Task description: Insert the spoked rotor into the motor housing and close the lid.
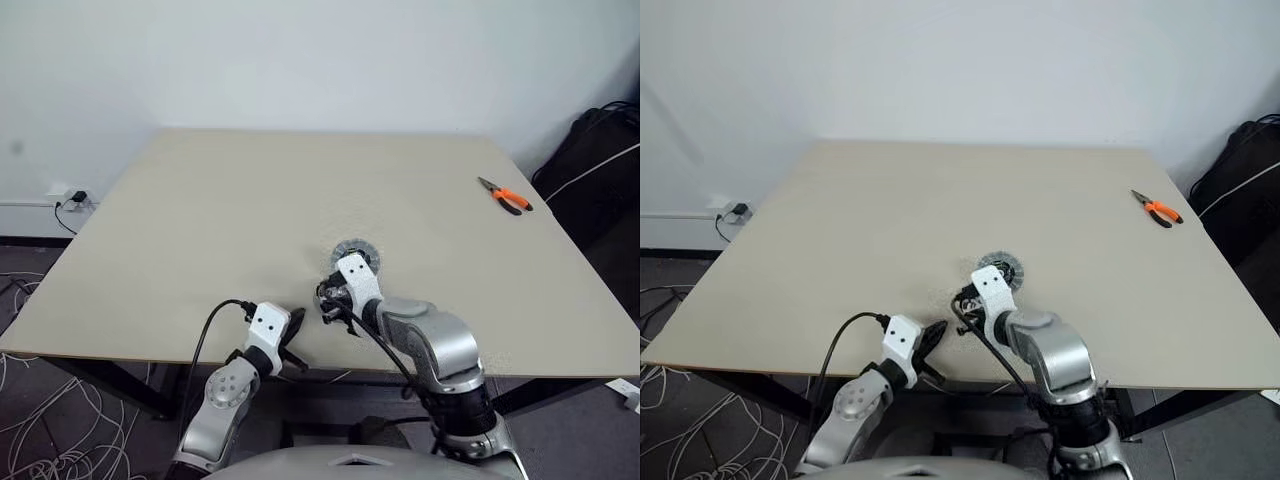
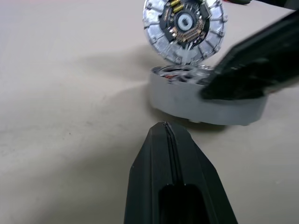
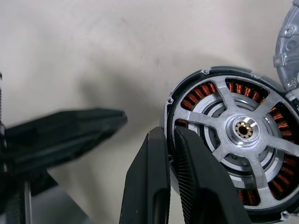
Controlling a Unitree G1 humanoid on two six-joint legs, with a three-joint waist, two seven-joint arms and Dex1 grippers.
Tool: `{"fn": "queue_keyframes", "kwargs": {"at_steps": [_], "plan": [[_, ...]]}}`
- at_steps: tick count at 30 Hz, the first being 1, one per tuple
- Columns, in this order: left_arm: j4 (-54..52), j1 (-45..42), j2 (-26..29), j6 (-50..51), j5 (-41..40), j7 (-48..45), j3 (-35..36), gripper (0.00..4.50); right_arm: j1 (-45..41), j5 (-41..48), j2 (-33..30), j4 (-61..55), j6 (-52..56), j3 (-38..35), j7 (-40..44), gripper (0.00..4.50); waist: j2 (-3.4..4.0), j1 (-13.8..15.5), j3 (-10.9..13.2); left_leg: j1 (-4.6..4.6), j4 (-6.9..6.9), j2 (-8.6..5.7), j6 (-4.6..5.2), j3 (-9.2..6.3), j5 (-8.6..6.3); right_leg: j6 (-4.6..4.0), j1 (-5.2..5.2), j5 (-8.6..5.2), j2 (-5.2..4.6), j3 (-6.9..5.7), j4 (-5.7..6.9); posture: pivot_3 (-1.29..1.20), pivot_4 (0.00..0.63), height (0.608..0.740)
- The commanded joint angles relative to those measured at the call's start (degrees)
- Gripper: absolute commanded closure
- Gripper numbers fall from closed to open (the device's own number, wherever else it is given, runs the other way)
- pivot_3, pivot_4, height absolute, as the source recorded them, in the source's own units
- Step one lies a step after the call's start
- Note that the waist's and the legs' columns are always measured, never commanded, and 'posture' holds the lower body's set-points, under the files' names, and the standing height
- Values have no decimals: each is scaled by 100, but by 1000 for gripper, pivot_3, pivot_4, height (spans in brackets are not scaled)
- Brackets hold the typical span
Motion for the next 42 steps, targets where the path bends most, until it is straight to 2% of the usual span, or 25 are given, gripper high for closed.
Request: {"fn": "queue_keyframes", "kwargs": {"at_steps": [1,5,10,13,17,20,24,31,42], "plan": [[-243,-75,10,2,-45,-33,-13,4500,-164,147,24,186,-236,-72,-174,3532,0,-5,0,0,0,-1,0,1,0,0,0,0,0,1,-1,0,0,740],[-273,-49,28,16,-53,-23,-3,4500,-181,311,134,174,-580,-185,-318,2233,2,-26,1,0,0,-1,0,1,0,0,-1,-1,2,3,-5,0,0,740],[-262,-63,26,25,-53,-28,-8,4500,-334,355,-585,-186,-1506,281,46,2233,5,-36,5,3,0,0,0,1,0,1,2,-1,3,1,-1,0,0,740],[-240,-76,16,14,-60,-35,-15,4500,-350,255,-1660,-373,-2591,794,799,2233,5,-33,8,5,3,-1,1,1,0,3,7,-2,4,-5,-5,0,0,740],[-168,-110,-5,-5,-47,-37,-37,4500,-265,-522,-3322,-116,-4656,1574,1726,2233,-1,-26,17,6,10,-2,5,1,0,14,15,-10,10,-12,-11,0,0,740],[-132,-134,-18,-10,-42,-38,-48,4500,-316,-901,-3941,199,-5597,1871,2088,2233,-23,-29,32,10,20,-3,11,1,-3,24,24,-16,11,-14,-9,0,0,740],[-106,-159,-22,-13,-52,-52,-54,4500,-529,-1288,-4163,541,-6113,2055,2463,2233,-43,-30,45,18,30,3,11,1,-3,27,33,-16,18,-10,-4,0,0,740],[-85,-176,-32,-31,-59,-43,-52,4500,-973,-1992,-4103,1131,-6656,2337,2922,2233,-55,32,53,18,38,3,10,1,-3,24,37,-10,9,-8,-2,0,0,740],[-127,-72,-68,-93,-42,65,-11,4500,-1219,-2460,-4011,1752,-7132,2517,3668,2233,-54,84,52,16,36,2,10,0,-5,21,35,-9,1,-5,-4,0,0,740]]}}
